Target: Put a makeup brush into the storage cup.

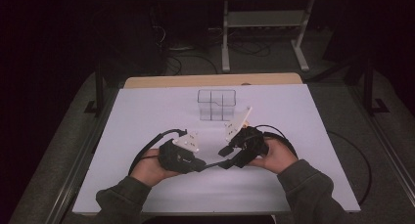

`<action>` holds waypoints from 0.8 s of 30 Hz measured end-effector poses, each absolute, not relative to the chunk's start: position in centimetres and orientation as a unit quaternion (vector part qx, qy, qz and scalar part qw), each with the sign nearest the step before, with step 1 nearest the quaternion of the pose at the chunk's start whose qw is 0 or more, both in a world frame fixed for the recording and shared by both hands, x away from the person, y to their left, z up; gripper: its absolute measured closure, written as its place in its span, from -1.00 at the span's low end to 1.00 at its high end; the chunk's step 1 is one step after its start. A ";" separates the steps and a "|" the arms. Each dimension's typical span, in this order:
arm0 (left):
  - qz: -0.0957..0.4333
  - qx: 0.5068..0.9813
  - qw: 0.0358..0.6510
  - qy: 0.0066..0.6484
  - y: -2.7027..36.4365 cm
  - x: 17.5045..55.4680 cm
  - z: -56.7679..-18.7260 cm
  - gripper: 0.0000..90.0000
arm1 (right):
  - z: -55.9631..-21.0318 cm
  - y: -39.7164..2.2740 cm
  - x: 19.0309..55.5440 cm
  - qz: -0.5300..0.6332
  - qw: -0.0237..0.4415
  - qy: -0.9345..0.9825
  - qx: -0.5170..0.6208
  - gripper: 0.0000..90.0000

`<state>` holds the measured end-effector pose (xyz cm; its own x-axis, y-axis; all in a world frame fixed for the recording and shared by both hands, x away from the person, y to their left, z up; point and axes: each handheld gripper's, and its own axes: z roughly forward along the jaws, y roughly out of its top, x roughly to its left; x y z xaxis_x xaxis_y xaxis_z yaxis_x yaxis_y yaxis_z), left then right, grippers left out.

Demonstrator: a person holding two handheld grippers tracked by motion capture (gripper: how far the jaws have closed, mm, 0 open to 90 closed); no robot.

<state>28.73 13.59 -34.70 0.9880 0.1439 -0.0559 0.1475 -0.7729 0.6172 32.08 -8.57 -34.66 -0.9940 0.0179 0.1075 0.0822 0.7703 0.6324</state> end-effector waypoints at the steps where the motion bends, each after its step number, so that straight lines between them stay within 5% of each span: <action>1: -0.004 0.942 0.328 0.076 13.6 28.7 -34.7 0.85 | -34.7 -8.5 32.0 -0.338 0.052 -0.939 -0.027 0.34; 12: -0.011 0.944 0.325 0.061 12.9 28.5 -34.8 0.85 | -35.7 -8.3 31.9 -0.336 0.081 -0.938 0.000 0.80; 24: -0.020 0.942 0.331 0.060 12.8 28.6 -34.9 0.81 | -36.1 -9.0 31.6 -0.351 0.088 -0.932 0.003 0.86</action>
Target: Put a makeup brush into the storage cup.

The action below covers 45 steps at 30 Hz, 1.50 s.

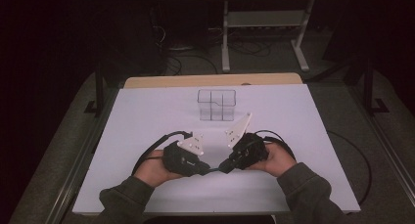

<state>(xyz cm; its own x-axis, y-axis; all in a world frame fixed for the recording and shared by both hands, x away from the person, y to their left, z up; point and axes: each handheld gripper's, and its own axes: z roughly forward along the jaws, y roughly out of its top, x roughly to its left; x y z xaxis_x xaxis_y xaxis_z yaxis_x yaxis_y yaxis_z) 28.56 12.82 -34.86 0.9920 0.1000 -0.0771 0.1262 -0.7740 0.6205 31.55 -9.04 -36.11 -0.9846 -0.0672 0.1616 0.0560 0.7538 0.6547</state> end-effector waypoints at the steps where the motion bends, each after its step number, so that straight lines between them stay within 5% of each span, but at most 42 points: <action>1: -0.021 0.939 0.336 0.067 12.9 28.6 -34.9 0.73 | -36.1 -9.2 31.5 -0.353 0.087 -0.932 -0.001 0.86; 9: -0.022 0.934 0.346 0.083 14.5 28.7 -35.0 0.62 | -35.8 -11.0 31.1 -0.381 0.068 -0.922 -0.014 0.86; 20: -0.039 0.938 0.337 0.065 14.6 28.7 -35.2 0.85 | -36.2 -11.7 30.7 -0.394 0.061 -0.917 -0.005 0.86; 36: -0.032 0.952 0.299 0.054 14.4 28.4 -35.0 0.88 | -35.8 -10.5 30.5 -0.358 0.042 -0.933 0.008 0.68; 45: -0.035 0.957 0.286 0.044 14.0 28.4 -35.0 0.88 | -36.2 -9.0 30.1 -0.313 0.044 -0.948 0.024 0.85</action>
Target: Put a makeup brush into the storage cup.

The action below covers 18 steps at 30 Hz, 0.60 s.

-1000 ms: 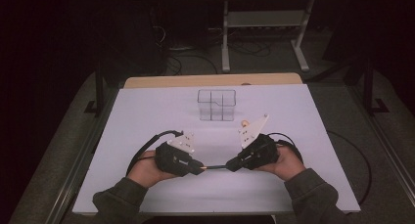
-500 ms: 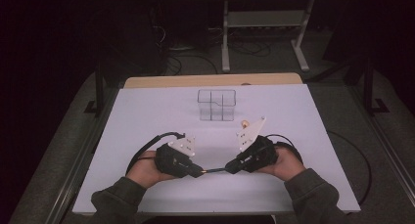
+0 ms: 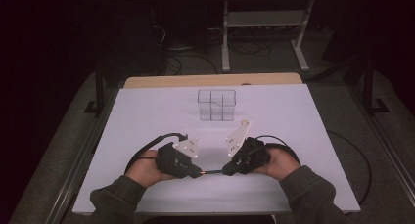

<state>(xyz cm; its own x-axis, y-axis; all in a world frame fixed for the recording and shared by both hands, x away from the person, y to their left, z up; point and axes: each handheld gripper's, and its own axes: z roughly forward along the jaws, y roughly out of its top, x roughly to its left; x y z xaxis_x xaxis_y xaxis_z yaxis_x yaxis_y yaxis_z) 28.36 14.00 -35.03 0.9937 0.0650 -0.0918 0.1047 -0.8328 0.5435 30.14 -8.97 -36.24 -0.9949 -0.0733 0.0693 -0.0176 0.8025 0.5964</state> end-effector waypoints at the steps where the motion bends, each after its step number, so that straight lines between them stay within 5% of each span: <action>1: -0.037 0.957 0.286 0.044 14.0 28.4 -35.0 0.88 | -36.3 -9.0 30.1 -0.314 0.046 -0.948 0.026 0.86; 6: -0.042 0.953 0.295 0.051 14.3 28.4 -34.9 0.83 | -36.4 -9.2 29.9 -0.324 0.042 -0.945 0.029 0.86; 12: -0.053 0.938 0.333 0.082 15.3 28.7 -35.1 0.52 | -36.9 -10.0 29.7 -0.359 0.023 -0.933 0.015 0.87; 18: -0.056 0.931 0.348 0.096 15.6 28.8 -35.2 0.48 | -37.5 -10.4 29.8 -0.390 0.020 -0.921 0.003 0.87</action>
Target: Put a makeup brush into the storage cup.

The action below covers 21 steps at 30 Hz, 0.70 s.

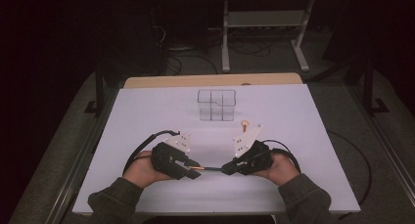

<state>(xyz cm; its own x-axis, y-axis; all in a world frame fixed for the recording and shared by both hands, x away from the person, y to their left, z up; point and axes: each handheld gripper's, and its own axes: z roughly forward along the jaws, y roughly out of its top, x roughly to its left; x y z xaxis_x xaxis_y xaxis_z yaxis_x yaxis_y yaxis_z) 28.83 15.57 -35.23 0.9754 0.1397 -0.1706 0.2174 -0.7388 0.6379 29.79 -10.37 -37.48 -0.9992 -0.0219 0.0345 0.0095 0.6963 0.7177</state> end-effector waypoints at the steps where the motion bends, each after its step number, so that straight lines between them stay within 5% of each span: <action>1: -0.055 0.930 0.349 0.095 15.6 28.9 -35.2 0.50 | -37.6 -10.3 29.8 -0.394 0.021 -0.919 0.004 0.87; 6: -0.055 0.931 0.348 0.092 15.6 28.9 -35.2 0.80 | -37.8 -10.1 29.6 -0.408 0.018 -0.913 0.007 0.86; 17: -0.063 0.938 0.333 0.075 15.2 28.6 -35.2 0.87 | -37.9 -9.4 29.3 -0.379 0.009 -0.925 0.026 0.83; 21: -0.060 0.941 0.325 0.071 15.3 28.6 -35.0 0.87 | -37.6 -9.0 29.2 -0.346 -0.004 -0.938 0.016 0.62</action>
<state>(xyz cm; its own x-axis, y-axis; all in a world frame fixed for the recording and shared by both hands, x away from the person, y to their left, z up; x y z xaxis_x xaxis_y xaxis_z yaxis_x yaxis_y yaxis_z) 28.61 15.30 -34.96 0.9827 0.0944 -0.1593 0.1726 -0.7786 0.6033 29.17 -9.03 -37.62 -0.9995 -0.0268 -0.0190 -0.0327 0.7600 0.6490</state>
